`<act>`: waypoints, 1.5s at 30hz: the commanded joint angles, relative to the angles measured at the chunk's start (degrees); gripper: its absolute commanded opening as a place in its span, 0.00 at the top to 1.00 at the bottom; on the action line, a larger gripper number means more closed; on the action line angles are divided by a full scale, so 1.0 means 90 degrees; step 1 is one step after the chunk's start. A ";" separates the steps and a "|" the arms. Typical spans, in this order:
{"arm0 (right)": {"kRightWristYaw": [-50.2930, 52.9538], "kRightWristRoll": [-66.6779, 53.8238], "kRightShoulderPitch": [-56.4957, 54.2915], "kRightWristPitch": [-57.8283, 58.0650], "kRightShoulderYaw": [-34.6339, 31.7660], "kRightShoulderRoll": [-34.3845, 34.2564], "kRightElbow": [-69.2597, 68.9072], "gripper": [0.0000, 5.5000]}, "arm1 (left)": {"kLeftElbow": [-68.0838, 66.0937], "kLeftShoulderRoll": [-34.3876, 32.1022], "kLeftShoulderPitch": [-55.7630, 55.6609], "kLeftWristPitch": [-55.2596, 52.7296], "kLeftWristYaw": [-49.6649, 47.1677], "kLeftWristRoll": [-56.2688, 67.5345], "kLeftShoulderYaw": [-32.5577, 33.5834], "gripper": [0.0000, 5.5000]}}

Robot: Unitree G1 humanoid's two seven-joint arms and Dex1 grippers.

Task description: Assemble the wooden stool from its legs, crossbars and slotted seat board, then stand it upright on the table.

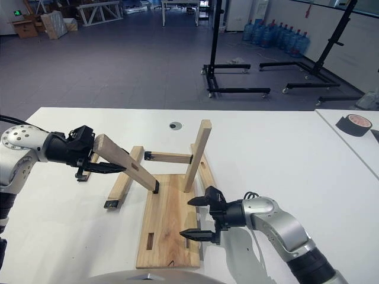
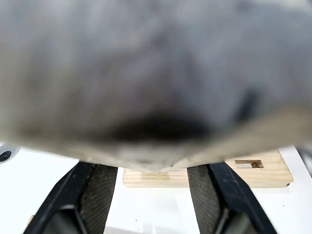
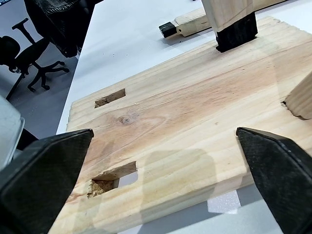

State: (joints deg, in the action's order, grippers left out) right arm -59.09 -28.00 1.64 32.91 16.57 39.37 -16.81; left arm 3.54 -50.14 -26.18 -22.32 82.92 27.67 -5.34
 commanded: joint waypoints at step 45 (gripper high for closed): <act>-0.0041 0.0481 0.0139 0.0001 0.0670 0.0073 0.0488 0.02 | -0.1796 0.1027 0.0236 -0.0909 -0.1277 -0.0364 -0.0655 0.63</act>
State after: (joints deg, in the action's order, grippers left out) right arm -58.60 -25.85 0.03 29.78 18.74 39.07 -14.83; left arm -6.67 -40.50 -28.16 -25.79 75.19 31.01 -7.20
